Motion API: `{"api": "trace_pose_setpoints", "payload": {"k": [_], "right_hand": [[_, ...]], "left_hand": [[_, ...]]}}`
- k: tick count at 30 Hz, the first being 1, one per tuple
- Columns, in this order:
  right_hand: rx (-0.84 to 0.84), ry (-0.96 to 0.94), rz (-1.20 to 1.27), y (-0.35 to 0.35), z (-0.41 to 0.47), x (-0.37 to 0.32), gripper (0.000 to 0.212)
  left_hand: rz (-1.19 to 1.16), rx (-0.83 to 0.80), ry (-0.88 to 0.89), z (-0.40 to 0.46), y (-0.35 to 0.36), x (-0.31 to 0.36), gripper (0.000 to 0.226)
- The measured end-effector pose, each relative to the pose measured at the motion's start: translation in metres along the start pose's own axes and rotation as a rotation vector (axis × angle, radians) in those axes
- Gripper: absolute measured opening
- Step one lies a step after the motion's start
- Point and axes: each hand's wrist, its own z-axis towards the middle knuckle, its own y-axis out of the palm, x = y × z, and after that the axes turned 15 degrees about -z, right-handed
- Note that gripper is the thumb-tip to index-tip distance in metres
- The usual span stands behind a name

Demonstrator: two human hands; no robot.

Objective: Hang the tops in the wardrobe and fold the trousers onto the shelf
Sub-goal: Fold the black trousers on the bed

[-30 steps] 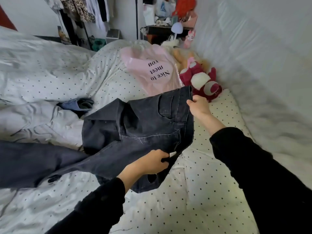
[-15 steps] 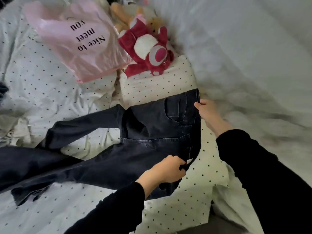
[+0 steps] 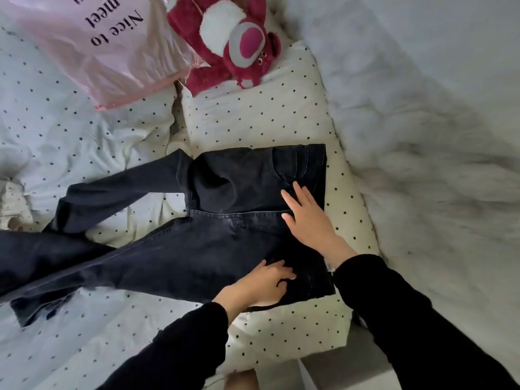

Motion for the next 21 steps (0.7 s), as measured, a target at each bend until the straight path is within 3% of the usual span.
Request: {"api": "trace_pose_setpoints", "payload": {"k": [3, 7, 10, 16, 21], "right_hand": [[-0.082, 0.076, -0.148, 0.017, 0.002, -0.003, 0.054], [0.290, 0.204, -0.090, 0.004, 0.016, -0.035, 0.040], [0.460, 0.101, -0.118, -0.009, 0.044, -0.082, 0.036], [0.352, -0.170, -0.116, -0.025, 0.105, -0.184, 0.050], [0.232, -0.065, -0.212, -0.018, 0.169, -0.237, 0.062]], "left_hand": [[-0.124, 0.300, 0.078, -0.024, -0.023, -0.017, 0.042], [-0.169, 0.731, 0.188, -0.057, -0.076, -0.051, 0.038], [-0.168, 0.932, 0.113, -0.080, -0.125, -0.086, 0.037], [-0.056, 0.978, 0.002, -0.108, -0.188, -0.163, 0.039], [0.153, 0.864, -0.171, -0.113, -0.241, -0.238, 0.054]]}}
